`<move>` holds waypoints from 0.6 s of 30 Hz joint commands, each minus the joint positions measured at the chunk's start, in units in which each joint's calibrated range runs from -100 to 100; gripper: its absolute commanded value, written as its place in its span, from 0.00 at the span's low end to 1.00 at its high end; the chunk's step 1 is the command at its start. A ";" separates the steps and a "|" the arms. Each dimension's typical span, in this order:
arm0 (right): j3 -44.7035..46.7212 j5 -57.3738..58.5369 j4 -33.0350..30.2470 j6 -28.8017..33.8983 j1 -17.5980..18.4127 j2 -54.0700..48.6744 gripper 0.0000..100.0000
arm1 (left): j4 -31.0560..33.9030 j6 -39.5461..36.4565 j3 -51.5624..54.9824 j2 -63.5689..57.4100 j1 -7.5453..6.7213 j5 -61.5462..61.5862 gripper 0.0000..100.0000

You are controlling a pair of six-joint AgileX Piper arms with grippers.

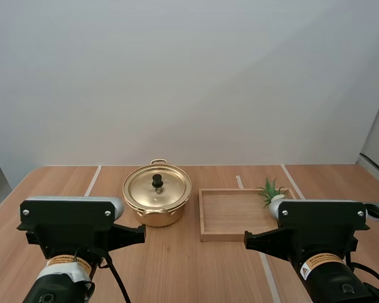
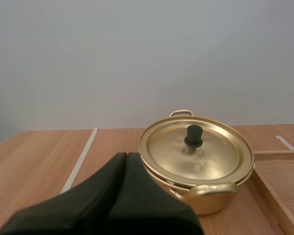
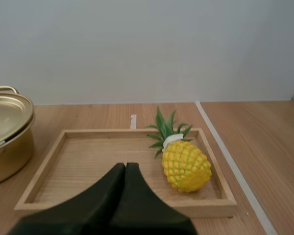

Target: Open the pot, put the grape inside, and close it

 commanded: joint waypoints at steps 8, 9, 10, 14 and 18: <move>0.20 4.22 0.19 0.12 -0.13 -0.39 0.00 | -1.72 -0.98 0.15 -0.26 0.15 8.28 0.00; 0.20 4.51 0.19 0.12 -0.13 -0.39 0.00 | -1.72 -0.98 0.15 -0.26 0.15 8.28 0.00; 0.20 4.51 0.19 0.12 -0.13 -0.39 0.00 | -1.72 -0.98 0.15 -0.26 0.15 8.28 0.00; 0.20 4.51 0.19 0.12 -0.13 -0.39 0.00 | -1.72 -1.09 0.15 -0.26 0.22 8.27 0.00; 0.20 4.22 0.19 0.12 -0.13 -0.39 0.00 | -1.72 -1.09 0.15 -0.26 0.28 7.87 0.00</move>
